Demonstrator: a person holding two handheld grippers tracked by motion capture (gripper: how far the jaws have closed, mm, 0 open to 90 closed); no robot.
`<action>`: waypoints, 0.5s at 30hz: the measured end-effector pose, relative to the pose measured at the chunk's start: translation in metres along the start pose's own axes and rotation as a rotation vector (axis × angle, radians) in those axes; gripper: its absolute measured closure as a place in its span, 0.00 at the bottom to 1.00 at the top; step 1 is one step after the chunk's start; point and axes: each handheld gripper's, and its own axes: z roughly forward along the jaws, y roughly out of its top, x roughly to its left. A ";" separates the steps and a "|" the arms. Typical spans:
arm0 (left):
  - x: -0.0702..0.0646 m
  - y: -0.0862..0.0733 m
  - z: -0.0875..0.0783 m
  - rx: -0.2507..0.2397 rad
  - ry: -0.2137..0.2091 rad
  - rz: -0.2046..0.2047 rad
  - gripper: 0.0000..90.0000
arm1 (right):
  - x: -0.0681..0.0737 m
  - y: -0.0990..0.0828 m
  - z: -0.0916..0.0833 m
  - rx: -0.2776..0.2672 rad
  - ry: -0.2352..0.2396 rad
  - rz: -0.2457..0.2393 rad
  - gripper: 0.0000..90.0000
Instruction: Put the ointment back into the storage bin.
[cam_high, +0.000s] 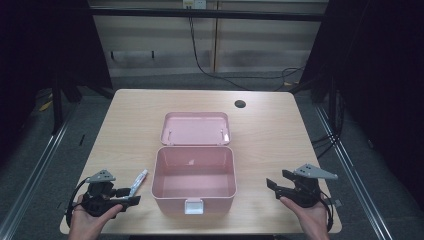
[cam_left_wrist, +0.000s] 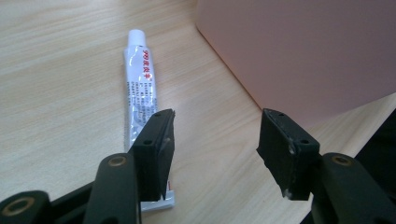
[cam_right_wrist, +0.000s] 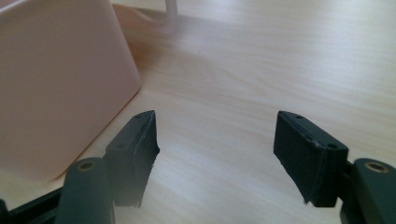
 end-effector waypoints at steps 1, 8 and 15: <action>0.000 0.001 -0.001 -0.009 0.001 -0.010 0.51 | 0.001 0.000 0.000 0.006 0.020 0.004 0.34; -0.002 0.008 -0.007 -0.001 0.003 0.004 0.52 | 0.004 0.002 -0.002 -0.004 0.029 -0.003 0.34; -0.005 0.016 -0.018 0.009 0.004 0.036 0.51 | 0.005 0.002 -0.001 -0.001 0.046 0.005 0.33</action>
